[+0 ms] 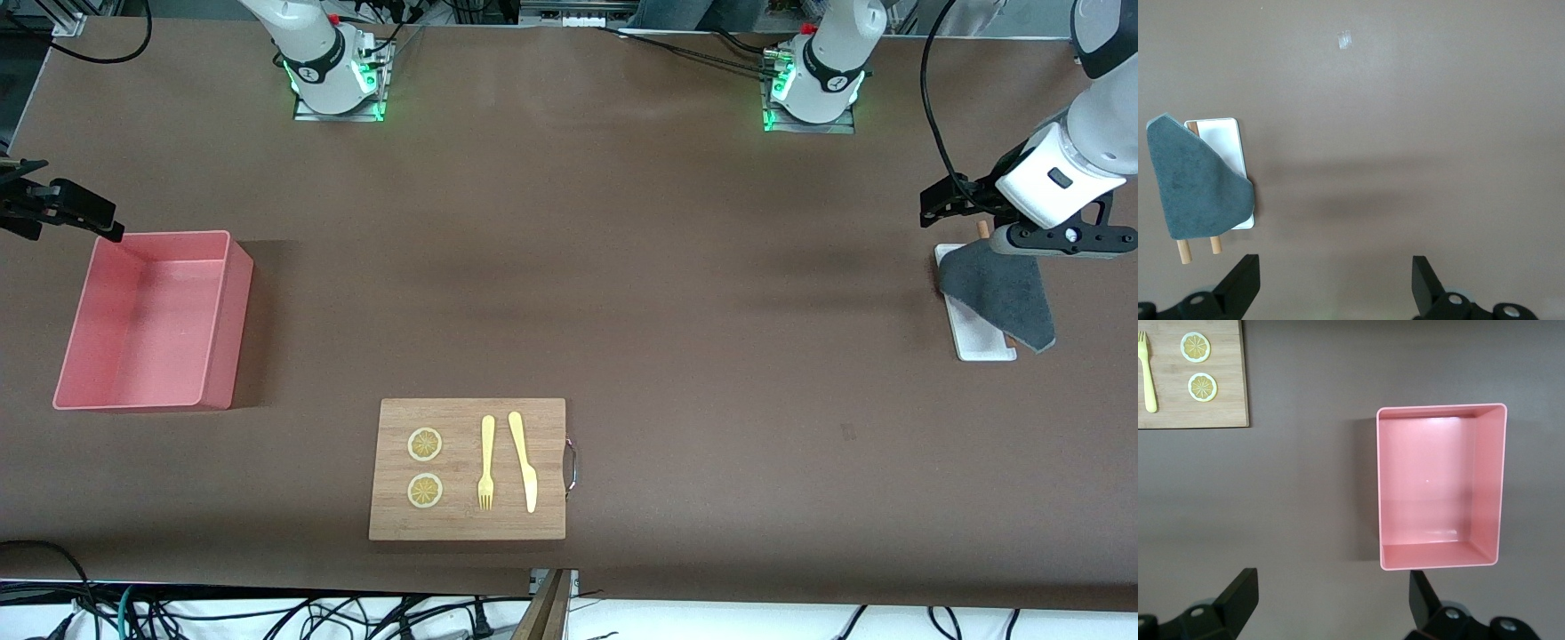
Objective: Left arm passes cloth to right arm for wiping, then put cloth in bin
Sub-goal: 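Lower the left gripper onto the grey cloth on the white holder and grasp it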
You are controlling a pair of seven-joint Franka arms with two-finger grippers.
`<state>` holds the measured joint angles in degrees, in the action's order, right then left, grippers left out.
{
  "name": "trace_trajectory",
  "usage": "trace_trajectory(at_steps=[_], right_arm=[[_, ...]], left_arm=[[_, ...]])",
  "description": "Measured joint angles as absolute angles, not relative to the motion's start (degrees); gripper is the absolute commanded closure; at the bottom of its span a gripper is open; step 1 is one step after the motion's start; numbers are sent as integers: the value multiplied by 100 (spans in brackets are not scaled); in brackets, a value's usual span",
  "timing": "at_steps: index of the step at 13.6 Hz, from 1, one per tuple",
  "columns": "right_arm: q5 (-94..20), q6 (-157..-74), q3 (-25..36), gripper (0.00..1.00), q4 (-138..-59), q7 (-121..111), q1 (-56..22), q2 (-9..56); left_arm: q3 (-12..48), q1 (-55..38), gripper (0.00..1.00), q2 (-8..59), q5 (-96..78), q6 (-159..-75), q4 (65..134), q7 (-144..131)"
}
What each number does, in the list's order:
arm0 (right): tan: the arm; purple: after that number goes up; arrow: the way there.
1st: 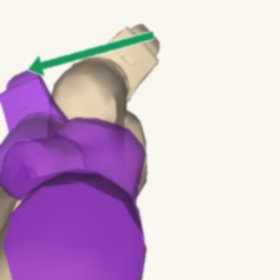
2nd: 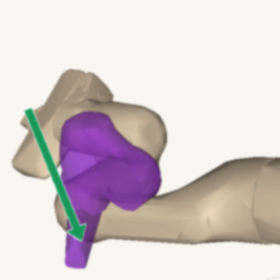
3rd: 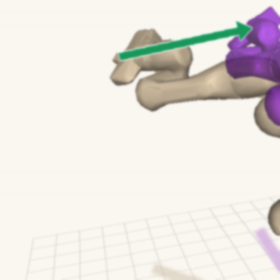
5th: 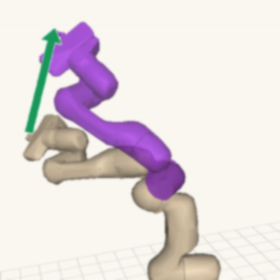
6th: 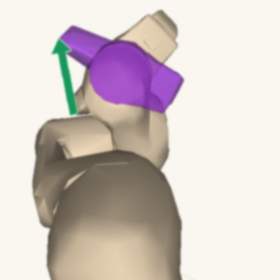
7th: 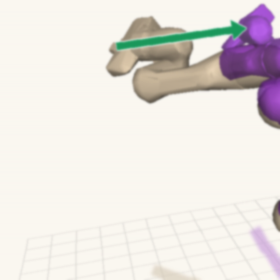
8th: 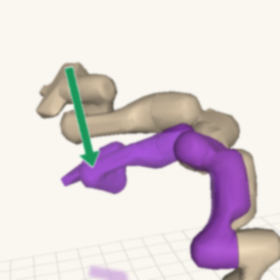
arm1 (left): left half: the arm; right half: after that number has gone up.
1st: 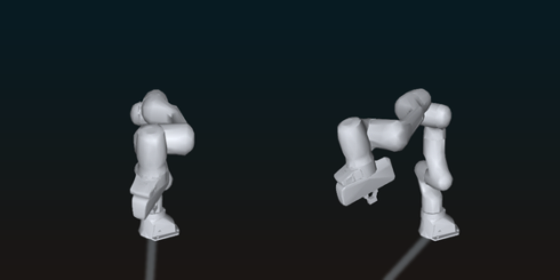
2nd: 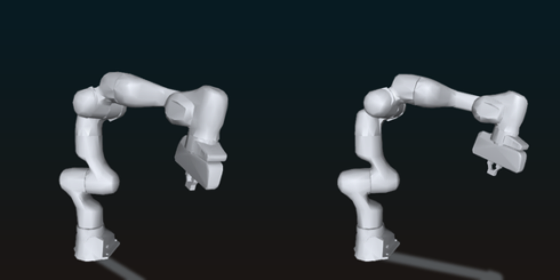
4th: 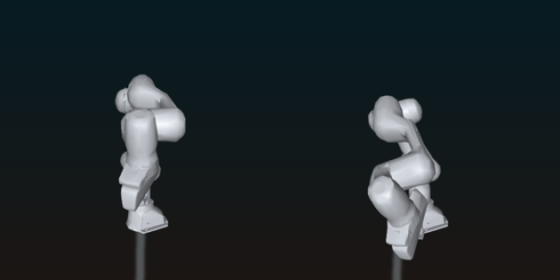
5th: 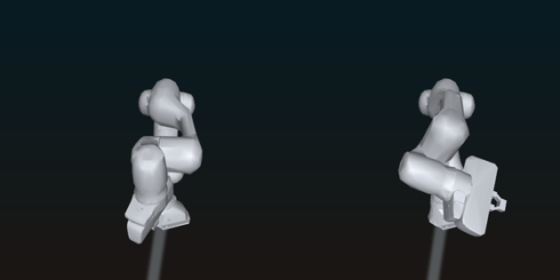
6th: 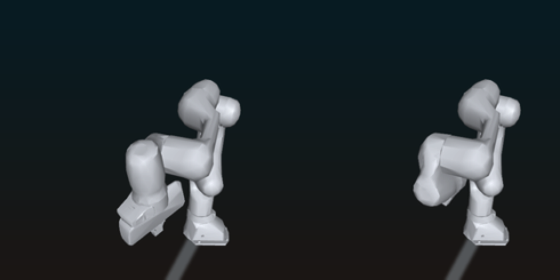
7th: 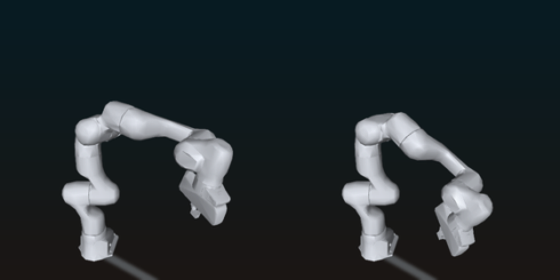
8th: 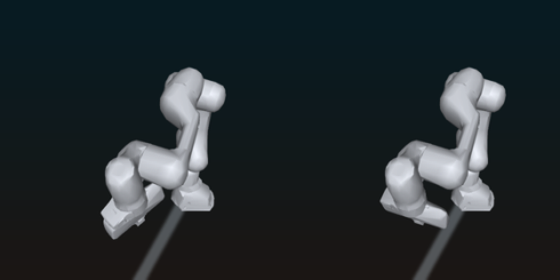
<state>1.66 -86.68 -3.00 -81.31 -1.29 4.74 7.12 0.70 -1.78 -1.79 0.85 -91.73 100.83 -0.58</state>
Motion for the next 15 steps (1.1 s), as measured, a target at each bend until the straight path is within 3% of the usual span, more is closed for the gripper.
trace_trajectory(at_steps=[15], right_arm=[[166,-8668,-302,0,-8131,-129,471,714]], left_arm=[[71,-174,0,-281,85,-9173,10083,-58]])
